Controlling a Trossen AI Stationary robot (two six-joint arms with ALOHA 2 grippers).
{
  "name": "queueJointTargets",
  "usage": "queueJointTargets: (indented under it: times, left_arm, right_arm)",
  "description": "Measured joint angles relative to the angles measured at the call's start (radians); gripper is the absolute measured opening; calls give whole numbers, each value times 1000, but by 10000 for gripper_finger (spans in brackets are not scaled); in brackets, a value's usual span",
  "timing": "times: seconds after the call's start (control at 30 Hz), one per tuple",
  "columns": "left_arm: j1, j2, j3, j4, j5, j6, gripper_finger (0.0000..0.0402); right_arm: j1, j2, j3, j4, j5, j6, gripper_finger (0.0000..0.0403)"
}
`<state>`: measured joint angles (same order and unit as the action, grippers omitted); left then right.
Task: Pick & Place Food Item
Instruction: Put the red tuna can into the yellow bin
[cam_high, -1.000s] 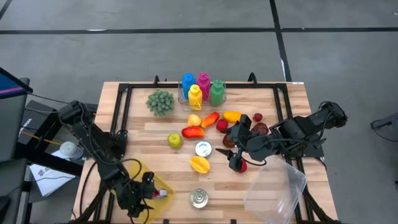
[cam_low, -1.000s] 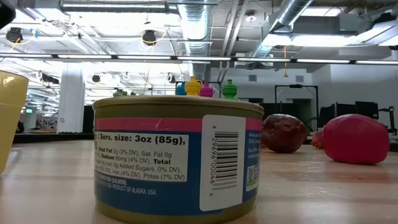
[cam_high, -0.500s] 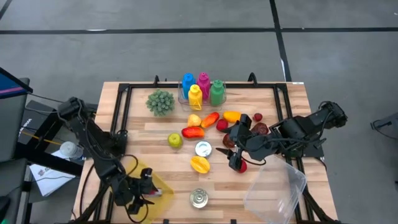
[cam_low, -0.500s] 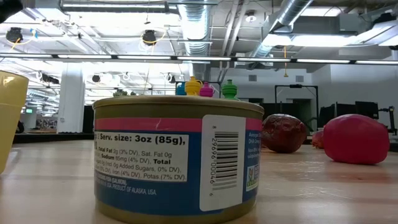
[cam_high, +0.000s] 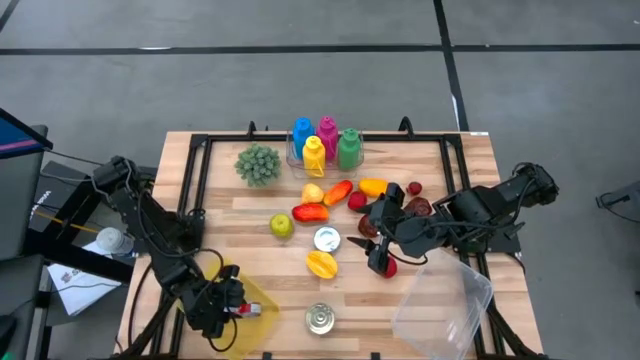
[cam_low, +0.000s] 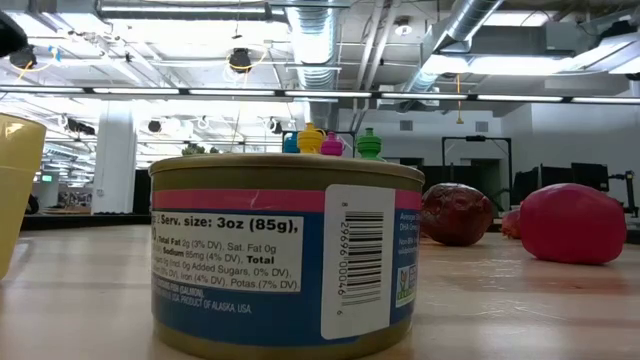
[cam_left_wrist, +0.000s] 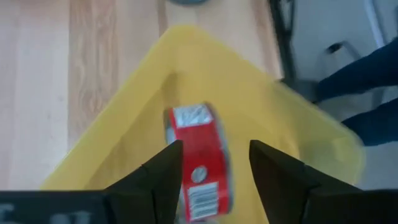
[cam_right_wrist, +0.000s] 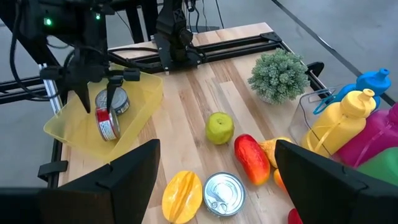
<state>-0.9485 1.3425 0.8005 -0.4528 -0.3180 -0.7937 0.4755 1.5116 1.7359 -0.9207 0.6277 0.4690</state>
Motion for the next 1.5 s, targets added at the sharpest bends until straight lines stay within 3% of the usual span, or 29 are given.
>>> queueJointTargets:
  times: [0.2,0.73,0.83,0.97,1.17,1.3,1.5]
  left_arm:
    - [2,29,2,-2,-35,-4,162]
    - [2,-34,0,62,-30,-54,130]
    - [4,-34,0,75,36,-54,156]
    - [19,-34,0,72,158,-2,219]
    - [26,-34,0,31,93,28,305]
    - [37,-34,0,-10,52,21,315]
    - [31,-31,0,-20,19,-26,299]
  right_arm:
    - [0,0,0,0,0,2,312]
    - [0,0,0,0,0,2,312]
    - [0,0,0,0,0,2,312]
    - [0,0,0,0,0,2,312]
    - [-1,0,0,0,0,2,312]
    - [-1,0,0,0,0,2,312]
    - [-1,0,0,0,0,2,312]
